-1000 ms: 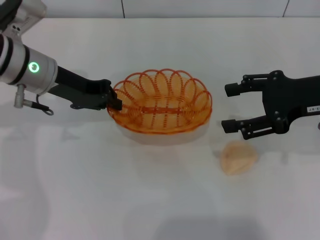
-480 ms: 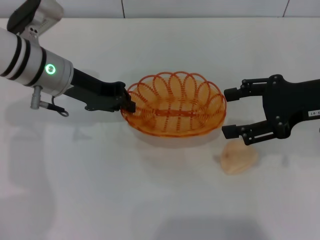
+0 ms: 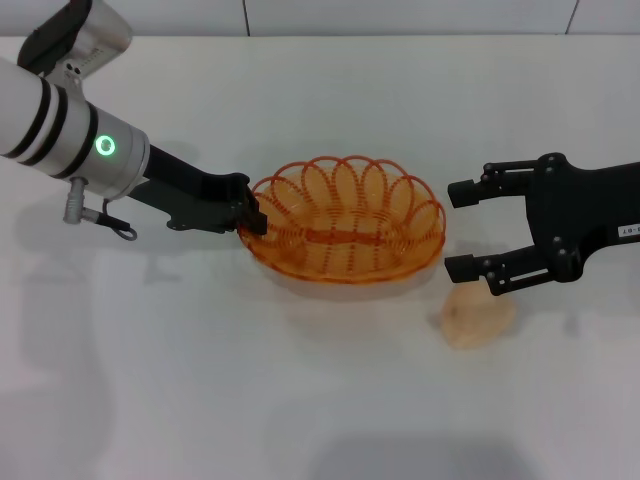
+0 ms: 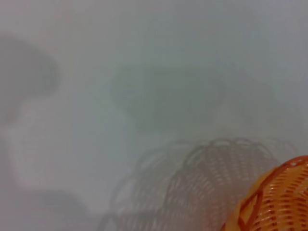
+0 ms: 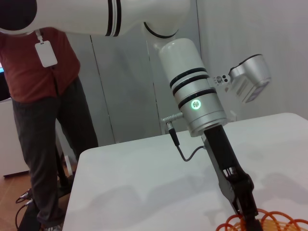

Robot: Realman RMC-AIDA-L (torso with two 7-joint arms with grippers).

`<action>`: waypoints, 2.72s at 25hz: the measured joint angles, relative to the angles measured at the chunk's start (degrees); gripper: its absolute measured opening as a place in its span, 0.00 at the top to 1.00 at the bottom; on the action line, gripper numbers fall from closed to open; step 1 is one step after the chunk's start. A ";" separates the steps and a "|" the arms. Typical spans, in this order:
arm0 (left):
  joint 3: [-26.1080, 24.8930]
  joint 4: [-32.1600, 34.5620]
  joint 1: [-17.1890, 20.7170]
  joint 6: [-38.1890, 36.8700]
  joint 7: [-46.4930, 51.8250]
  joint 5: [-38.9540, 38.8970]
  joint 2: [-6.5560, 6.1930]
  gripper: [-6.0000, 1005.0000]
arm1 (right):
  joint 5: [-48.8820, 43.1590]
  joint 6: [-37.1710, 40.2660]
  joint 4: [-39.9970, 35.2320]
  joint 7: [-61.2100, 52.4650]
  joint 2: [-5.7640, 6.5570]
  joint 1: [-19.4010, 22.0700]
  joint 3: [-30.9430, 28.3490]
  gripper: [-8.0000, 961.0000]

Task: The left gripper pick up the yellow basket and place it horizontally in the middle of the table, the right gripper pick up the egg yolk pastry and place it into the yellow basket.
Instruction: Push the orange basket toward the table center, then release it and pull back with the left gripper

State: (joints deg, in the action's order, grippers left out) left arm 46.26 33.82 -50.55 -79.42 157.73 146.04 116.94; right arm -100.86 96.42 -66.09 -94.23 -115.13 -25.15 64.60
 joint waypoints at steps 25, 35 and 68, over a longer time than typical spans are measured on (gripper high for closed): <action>1.73 -1.42 0.06 1.62 0.69 0.04 -0.02 0.88 | 0.06 -0.01 0.00 0.18 0.00 0.31 0.00 0.15; 1.61 -1.47 0.15 1.67 0.74 -0.24 0.01 0.88 | 0.06 -0.01 0.00 0.19 0.00 0.30 0.00 0.15; 0.87 2.29 2.32 0.18 -5.43 -8.37 -2.28 0.13 | 0.37 0.02 -0.07 0.12 0.09 0.53 -0.71 0.16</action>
State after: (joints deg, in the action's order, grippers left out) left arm 47.13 36.11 -48.23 -79.24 152.30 137.66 114.66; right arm -100.49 96.44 -66.16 -94.10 -115.04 -24.62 63.89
